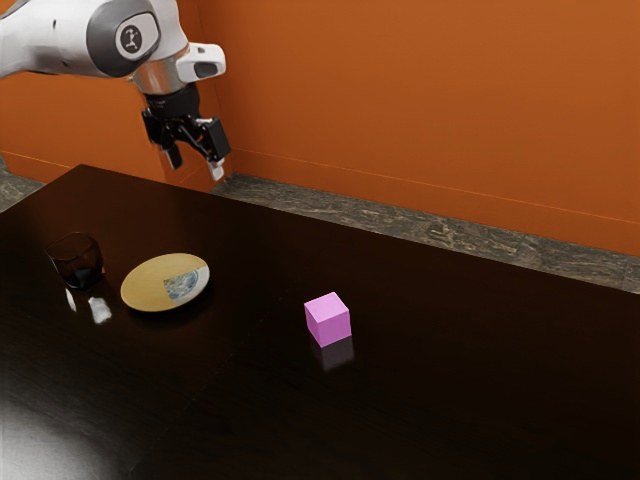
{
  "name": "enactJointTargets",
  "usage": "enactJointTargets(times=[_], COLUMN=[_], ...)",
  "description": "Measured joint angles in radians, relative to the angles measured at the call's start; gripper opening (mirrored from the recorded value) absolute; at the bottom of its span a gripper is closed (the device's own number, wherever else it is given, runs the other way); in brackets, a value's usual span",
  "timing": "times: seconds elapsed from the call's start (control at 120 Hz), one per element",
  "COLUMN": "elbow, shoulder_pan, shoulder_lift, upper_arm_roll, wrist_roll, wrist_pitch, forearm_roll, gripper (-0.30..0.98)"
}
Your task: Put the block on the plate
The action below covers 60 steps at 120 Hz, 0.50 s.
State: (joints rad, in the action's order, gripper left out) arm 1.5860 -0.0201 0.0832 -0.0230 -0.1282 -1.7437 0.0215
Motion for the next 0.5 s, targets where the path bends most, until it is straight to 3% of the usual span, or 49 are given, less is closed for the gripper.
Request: enactJointTargets(times=[0.317,0.5], elbow=[-0.001,-0.026], shoulder_pan=[0.000,0.017], shoulder_lift=[0.014,0.104], upper_arm_roll=[0.000,0.052], wrist_roll=[-0.023,-0.031], wrist_pitch=[-0.010,-0.014], forearm_roll=[0.000,-0.027], gripper=[0.69,0.69])
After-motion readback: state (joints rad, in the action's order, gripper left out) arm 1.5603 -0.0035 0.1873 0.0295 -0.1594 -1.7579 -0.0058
